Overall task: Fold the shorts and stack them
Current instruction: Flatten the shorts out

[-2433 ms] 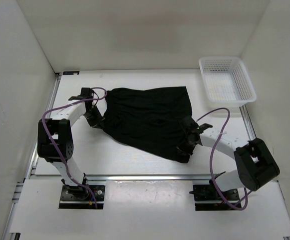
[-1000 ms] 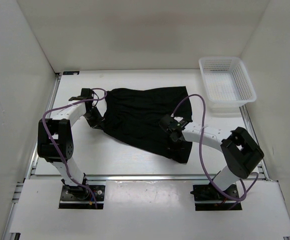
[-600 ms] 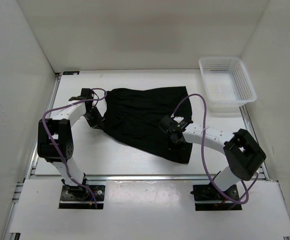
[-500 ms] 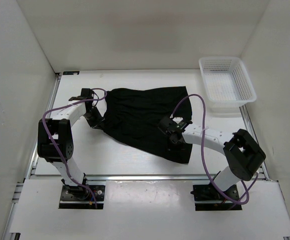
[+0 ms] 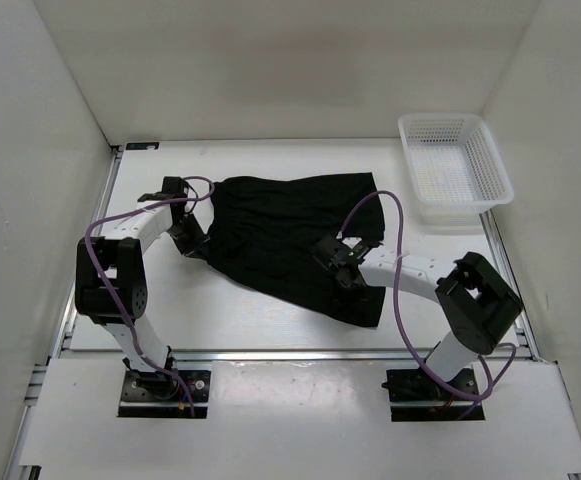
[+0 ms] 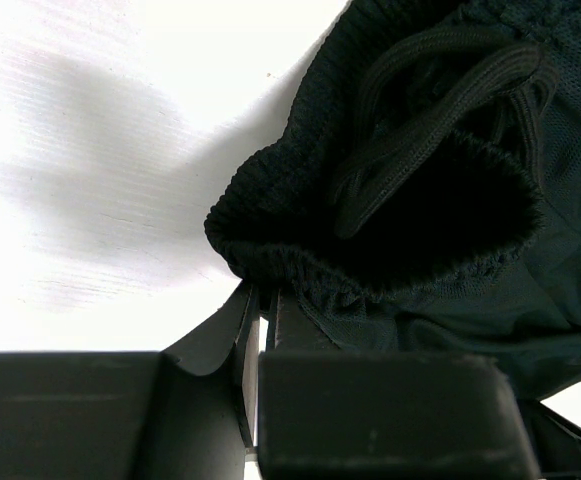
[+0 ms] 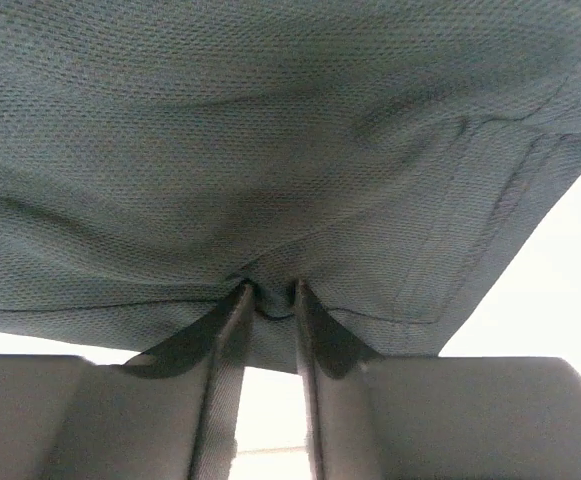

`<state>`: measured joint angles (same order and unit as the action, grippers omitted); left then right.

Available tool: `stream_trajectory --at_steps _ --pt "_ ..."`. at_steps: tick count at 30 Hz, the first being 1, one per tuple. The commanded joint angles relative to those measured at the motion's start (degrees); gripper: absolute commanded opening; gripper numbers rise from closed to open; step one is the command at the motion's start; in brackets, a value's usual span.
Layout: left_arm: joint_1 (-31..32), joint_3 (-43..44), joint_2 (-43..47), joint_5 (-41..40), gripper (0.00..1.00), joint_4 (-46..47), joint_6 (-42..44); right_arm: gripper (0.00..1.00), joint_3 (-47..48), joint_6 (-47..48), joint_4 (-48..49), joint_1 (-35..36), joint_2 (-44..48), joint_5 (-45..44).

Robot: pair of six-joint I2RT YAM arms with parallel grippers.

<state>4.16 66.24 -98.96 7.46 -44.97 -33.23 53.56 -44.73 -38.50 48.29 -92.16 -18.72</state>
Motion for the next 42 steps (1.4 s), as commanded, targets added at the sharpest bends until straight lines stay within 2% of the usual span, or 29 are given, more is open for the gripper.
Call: stream_trajectory --at_steps 1,6,24,30,35,37,38,40,41,42 --pt "0.2 -0.2 0.8 -0.6 0.10 -0.2 0.6 0.26 -0.3 0.1 1.8 0.2 -0.5 0.5" --pt "0.2 -0.2 0.3 -0.6 0.10 -0.2 0.6 0.00 -0.8 -1.1 1.8 0.2 0.2 0.0" --pt "-0.3 -0.2 0.3 -1.7 0.10 -0.2 1.2 0.00 -2.3 -2.2 -9.6 2.4 14.2 -5.8" --pt "-1.4 -0.2 0.8 -2.2 0.10 -0.2 0.6 0.00 -5.2 -1.6 -13.8 5.8 18.4 -0.5" --pt "-1.4 -0.8 1.9 -2.2 0.10 -0.7 0.1 0.00 -5.8 -0.2 -13.8 7.0 18.4 5.1" --pt "-1.4 -1.4 2.6 -2.2 0.10 -0.7 0.1 0.05 -6.5 -0.2 -14.3 7.0 18.4 6.3" --pt "-1.4 -1.4 3.2 -2.2 0.10 -0.7 0.1 0.21 -6.5 -0.2 -14.3 7.0 18.4 6.3" --pt "-1.4 -2.0 3.8 -2.2 0.10 -0.7 0.1 0.36 -7.0 -2.2 -15.8 7.0 19.9 5.2" --pt "-1.4 -2.7 4.3 -2.2 0.10 -0.7 0.1 0.56 -7.0 -3.1 -15.8 7.0 21.4 4.7" --pt "-1.4 -2.7 5.3 -2.2 0.10 -0.7 0.1 0.68 -7.0 -4.8 -16.3 6.5 22.2 4.7"
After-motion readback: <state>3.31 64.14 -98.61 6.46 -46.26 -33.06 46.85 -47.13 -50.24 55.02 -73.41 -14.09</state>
